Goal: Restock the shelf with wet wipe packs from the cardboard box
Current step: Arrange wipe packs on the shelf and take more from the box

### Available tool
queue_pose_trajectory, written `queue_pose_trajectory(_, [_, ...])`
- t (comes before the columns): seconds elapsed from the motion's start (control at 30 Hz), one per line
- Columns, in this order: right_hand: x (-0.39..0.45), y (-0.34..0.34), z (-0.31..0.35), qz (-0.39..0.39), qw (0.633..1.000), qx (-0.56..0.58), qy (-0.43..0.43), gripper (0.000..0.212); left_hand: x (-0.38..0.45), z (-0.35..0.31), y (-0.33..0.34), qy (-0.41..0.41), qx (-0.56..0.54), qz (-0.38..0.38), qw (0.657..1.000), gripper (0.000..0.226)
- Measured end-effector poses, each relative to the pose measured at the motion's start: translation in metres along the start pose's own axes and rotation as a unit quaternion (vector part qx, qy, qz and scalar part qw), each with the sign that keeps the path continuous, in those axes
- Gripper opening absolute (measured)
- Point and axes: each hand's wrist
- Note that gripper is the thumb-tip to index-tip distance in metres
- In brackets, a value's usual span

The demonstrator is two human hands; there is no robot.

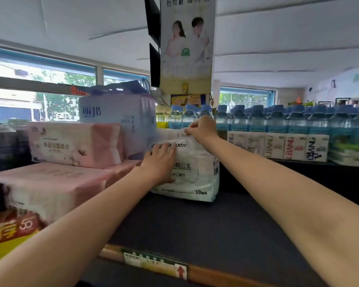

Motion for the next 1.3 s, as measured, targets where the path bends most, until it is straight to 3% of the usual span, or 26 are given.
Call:
queue_pose_trajectory(0.2, [-0.002,0.006,-0.029,0.057,0.997,-0.008,-0.053,0.020,0.013,-0.003,0.012,0.025,0.016,0.005,1.000,0.091])
queue_pose_trajectory(0.37, [-0.008,-0.038,-0.021,0.136,0.973,-0.156,-0.099,0.037,0.013,-0.015,-0.003,-0.018,-0.075,0.007,0.997,0.065])
queue_pose_trajectory(0.43, [-0.023,-0.072,-0.010,0.174,0.915,-0.338,-0.135,0.043,0.007,-0.021,-0.016,-0.003,-0.116,0.004,0.993,0.058])
queue_pose_trajectory(0.5, [-0.046,-0.099,0.003,0.242,0.803,-0.522,-0.159,0.051,-0.004,-0.032,-0.026,0.039,-0.162,-0.005,0.986,0.051])
queue_pose_trajectory(0.53, [-0.062,-0.110,0.010,0.268,0.769,-0.558,-0.157,0.051,-0.015,-0.040,-0.031,0.064,-0.186,-0.008,0.980,0.047])
queue_pose_trajectory(0.63, [-0.118,-0.146,0.025,0.277,0.761,-0.581,-0.087,0.045,-0.053,-0.074,-0.049,0.142,-0.263,-0.052,0.953,0.040])
queue_pose_trajectory(0.83, [-0.284,-0.218,0.081,0.248,0.761,-0.597,0.040,0.043,-0.187,-0.146,-0.090,0.361,-0.409,-0.092,0.833,0.025])
queue_pose_trajectory(0.9, [-0.358,-0.248,0.101,0.208,0.775,-0.583,0.125,0.032,-0.239,-0.178,-0.086,0.432,-0.406,-0.044,0.804,0.029])
queue_pose_trajectory(0.97, [-0.439,-0.279,0.127,0.194,0.770,-0.559,0.240,0.024,-0.300,-0.213,-0.084,0.492,-0.399,0.073,0.770,0.034])
queue_pose_trajectory(1.03, [-0.523,-0.304,0.157,0.187,0.737,-0.526,0.381,0.022,-0.375,-0.242,-0.083,0.557,-0.392,0.191,0.707,0.034])
queue_pose_trajectory(1.1, [-0.608,-0.321,0.192,0.165,0.696,-0.486,0.502,0.022,-0.458,-0.259,-0.080,0.627,-0.356,0.241,0.650,0.035])
queue_pose_trajectory(1.3, [-0.821,-0.327,0.306,0.128,0.546,-0.400,0.725,0.030,-0.671,-0.277,-0.062,0.804,-0.213,0.192,0.522,0.041])
Point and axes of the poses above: each hand's wrist, its own x-axis towards the middle knuckle, its own y-axis out of the palm, z = x × y, and after that the axes turned 14 degrees about -y, right-handed
